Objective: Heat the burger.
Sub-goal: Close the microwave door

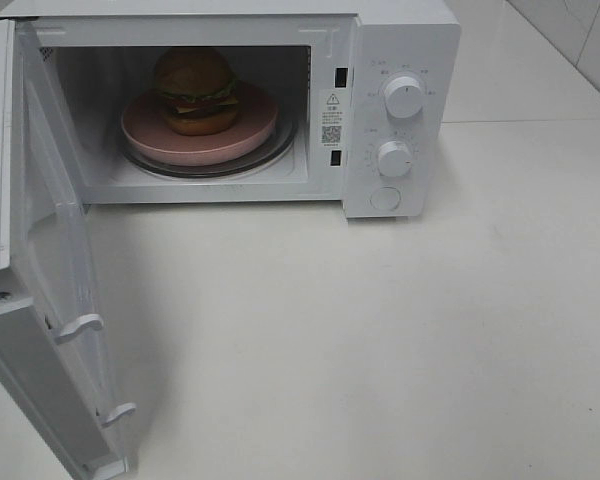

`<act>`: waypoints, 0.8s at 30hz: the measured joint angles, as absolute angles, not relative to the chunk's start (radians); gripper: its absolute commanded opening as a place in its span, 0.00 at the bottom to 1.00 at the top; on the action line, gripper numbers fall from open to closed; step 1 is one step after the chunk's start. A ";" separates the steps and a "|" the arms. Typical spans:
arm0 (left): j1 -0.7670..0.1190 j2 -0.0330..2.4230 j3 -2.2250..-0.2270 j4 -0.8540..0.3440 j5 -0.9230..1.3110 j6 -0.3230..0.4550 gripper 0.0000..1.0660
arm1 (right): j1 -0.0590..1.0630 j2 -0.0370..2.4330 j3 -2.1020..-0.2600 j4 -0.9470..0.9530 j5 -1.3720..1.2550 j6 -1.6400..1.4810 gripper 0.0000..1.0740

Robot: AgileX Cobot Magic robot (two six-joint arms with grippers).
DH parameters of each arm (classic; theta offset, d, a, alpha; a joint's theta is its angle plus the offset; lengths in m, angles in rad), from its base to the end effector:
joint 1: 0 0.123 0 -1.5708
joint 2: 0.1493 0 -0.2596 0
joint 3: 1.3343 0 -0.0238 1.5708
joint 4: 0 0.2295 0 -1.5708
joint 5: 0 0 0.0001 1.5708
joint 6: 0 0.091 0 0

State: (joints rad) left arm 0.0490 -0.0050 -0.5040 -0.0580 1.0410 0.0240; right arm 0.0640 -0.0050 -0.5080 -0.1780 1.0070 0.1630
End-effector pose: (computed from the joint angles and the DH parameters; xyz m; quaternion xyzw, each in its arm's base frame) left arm 0.0019 -0.0045 0.2698 -0.0096 0.8453 -0.0095 0.5342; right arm 0.0028 -0.0135 0.2745 0.0428 0.8310 -0.0263 0.5541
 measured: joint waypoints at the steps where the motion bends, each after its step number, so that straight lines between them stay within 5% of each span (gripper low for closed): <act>1: 0.049 -0.005 -0.504 -0.058 1.041 0.024 0.92 | 0.064 -0.005 -0.508 -0.178 1.007 0.163 0.71; 17: 0.049 -0.005 -0.505 -0.065 1.040 0.024 0.91 | 0.064 -0.005 -0.508 -0.178 1.007 0.163 0.71; 21: 0.049 0.019 -0.539 -0.080 0.958 0.017 0.78 | 0.064 -0.005 -0.508 -0.178 1.007 0.163 0.71; 23: 0.049 0.052 -0.544 -0.072 0.891 0.000 0.58 | 0.064 -0.005 -0.508 -0.178 1.008 0.163 0.71; 24: 0.049 0.052 -0.544 -0.072 0.891 0.000 0.58 | 0.064 -0.005 -0.508 -0.178 1.008 0.163 0.71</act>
